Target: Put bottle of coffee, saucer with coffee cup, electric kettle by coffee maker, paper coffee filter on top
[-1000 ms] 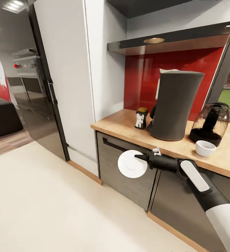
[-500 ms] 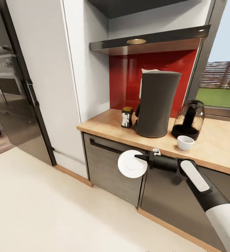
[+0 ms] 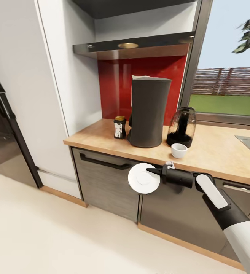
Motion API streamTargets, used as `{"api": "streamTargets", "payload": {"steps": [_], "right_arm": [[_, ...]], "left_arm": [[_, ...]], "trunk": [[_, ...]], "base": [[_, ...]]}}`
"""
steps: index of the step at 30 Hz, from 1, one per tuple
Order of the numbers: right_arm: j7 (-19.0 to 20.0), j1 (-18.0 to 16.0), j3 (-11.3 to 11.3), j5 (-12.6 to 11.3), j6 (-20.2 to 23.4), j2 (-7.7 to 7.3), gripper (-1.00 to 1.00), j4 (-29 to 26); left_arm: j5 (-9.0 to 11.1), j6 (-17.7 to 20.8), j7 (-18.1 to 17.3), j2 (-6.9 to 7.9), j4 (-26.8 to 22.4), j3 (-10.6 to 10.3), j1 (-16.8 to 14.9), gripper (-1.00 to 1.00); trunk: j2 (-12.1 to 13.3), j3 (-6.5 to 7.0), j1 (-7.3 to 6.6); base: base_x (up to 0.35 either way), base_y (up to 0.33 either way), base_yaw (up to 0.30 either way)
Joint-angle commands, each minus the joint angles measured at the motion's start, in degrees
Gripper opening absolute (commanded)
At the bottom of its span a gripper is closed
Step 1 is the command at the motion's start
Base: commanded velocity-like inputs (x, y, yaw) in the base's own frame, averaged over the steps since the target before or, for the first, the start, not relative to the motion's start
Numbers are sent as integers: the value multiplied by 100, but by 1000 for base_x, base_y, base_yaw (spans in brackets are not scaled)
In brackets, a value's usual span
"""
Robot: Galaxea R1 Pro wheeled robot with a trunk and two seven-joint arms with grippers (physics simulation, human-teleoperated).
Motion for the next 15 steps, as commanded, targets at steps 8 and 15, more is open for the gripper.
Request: {"api": "streamTargets", "payload": {"steps": [8, 15], "right_arm": [[62, -7, 9, 35, 3, -3, -100, 3], [64, -7, 9, 35, 3, -3, -100, 5]], "left_arm": [[39, -35, -9, 2, 1, -48, -1, 100], [39, -35, -10, 2, -1, -48, -1, 100]], "trunk": [[-3, -6, -1], [-3, -6, -1]], "base": [[98, 205, -82], [93, 179, -118]]}}
